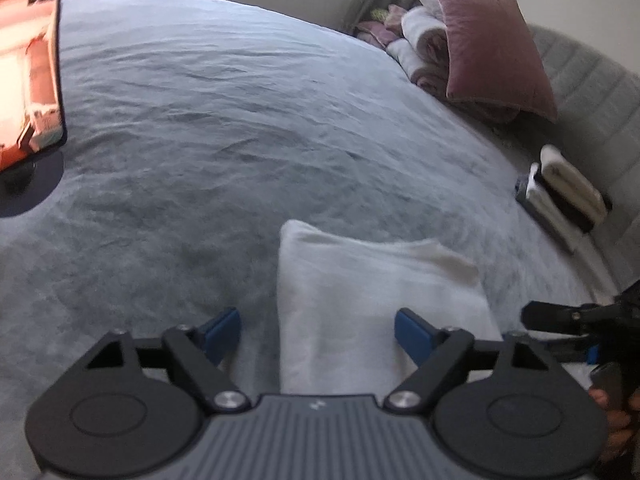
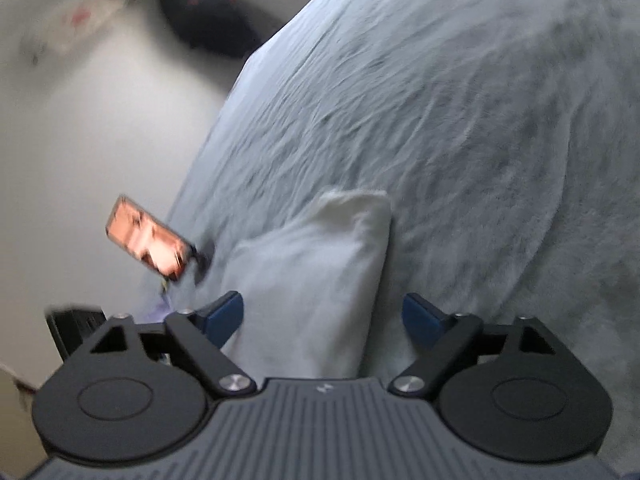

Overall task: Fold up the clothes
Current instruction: 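Grasp the folded white pants edge with the left gripper while the right gripper grasps beside it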

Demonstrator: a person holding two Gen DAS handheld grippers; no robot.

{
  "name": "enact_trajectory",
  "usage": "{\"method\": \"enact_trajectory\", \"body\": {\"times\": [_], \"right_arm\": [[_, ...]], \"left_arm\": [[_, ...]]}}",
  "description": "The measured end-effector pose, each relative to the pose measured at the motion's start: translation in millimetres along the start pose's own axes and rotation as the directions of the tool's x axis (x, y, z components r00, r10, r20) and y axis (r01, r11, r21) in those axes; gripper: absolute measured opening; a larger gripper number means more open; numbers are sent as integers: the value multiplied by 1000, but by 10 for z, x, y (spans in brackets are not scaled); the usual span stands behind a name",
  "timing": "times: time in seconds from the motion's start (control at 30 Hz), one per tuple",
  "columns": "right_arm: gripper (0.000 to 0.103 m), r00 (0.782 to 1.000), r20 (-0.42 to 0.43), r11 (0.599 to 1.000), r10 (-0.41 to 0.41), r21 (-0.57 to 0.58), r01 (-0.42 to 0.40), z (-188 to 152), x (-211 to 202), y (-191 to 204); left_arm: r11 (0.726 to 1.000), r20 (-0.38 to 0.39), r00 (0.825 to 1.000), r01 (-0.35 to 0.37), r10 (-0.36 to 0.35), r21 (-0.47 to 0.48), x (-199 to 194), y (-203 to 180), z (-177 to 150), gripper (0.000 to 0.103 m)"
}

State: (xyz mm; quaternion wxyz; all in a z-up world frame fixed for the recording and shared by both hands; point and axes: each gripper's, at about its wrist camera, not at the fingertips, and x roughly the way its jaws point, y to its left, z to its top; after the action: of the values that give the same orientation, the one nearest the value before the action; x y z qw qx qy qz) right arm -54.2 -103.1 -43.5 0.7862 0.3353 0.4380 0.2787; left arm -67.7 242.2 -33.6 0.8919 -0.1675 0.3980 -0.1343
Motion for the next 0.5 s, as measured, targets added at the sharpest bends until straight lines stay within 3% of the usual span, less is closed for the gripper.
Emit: {"method": "enact_trajectory", "body": {"times": [0.07,0.2,0.33,0.43,0.5], "right_arm": [[81,1000,15,999,22,46,-23,45,36,-43],[80,999,41,999,33,32,-34,55,179,21],[78,996,81,999,29,11,-30,29,297,100],[63,995,97,1000,8,-13,-7,16,351,123],[37,996,90,1000,-1,-8,1,-15,378,107]], "left_arm": [[999,10,1000,24,-24,-37,20,64,24,73],[998,45,998,52,-49,-46,86,95,6,71],[995,82,995,63,-57,-77,132,112,-11,58],[990,106,993,74,-61,-119,150,144,-41,47],[988,120,991,70,-53,-139,146,145,-82,37]]}}
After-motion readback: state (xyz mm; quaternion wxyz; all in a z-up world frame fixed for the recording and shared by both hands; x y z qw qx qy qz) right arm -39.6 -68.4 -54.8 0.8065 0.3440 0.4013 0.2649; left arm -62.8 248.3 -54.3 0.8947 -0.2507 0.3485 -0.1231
